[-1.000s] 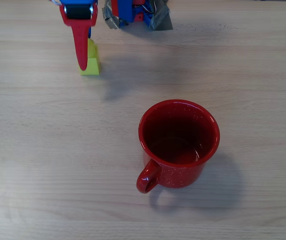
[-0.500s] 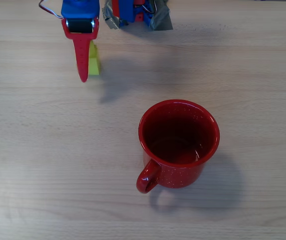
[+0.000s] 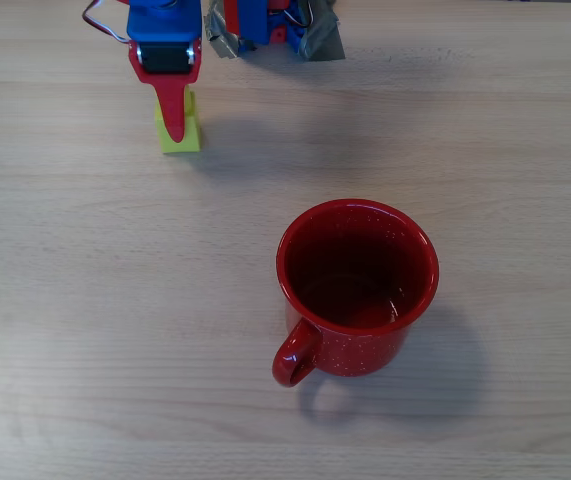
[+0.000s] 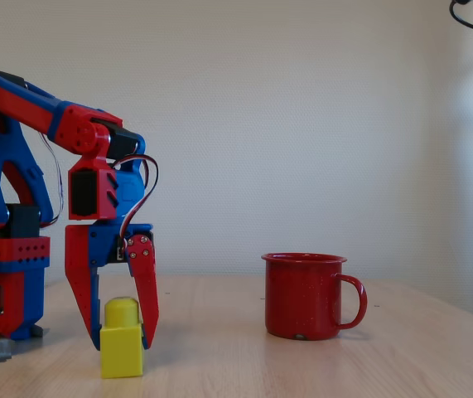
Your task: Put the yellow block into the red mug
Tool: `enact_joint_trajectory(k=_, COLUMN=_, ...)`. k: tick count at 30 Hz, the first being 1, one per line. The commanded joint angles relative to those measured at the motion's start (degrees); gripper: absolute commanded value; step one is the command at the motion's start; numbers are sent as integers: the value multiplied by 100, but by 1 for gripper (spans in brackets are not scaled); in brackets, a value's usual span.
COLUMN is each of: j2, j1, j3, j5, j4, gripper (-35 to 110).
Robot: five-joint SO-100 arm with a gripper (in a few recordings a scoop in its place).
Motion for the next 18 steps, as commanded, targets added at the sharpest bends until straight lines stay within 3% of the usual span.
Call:
enact_joint_trajectory(k=1, j2=123, j1=9, j3=-88, j5=-18, j4=-35, gripper=0)
enact_joint_trajectory(k=11, j2=246, j1=53, j3=-246, j5=185, j4=114, gripper=0)
enact_joint_trajectory(k=18, j2=483, j1=70, j3=-1107, j5=1055, j4=686, gripper=0)
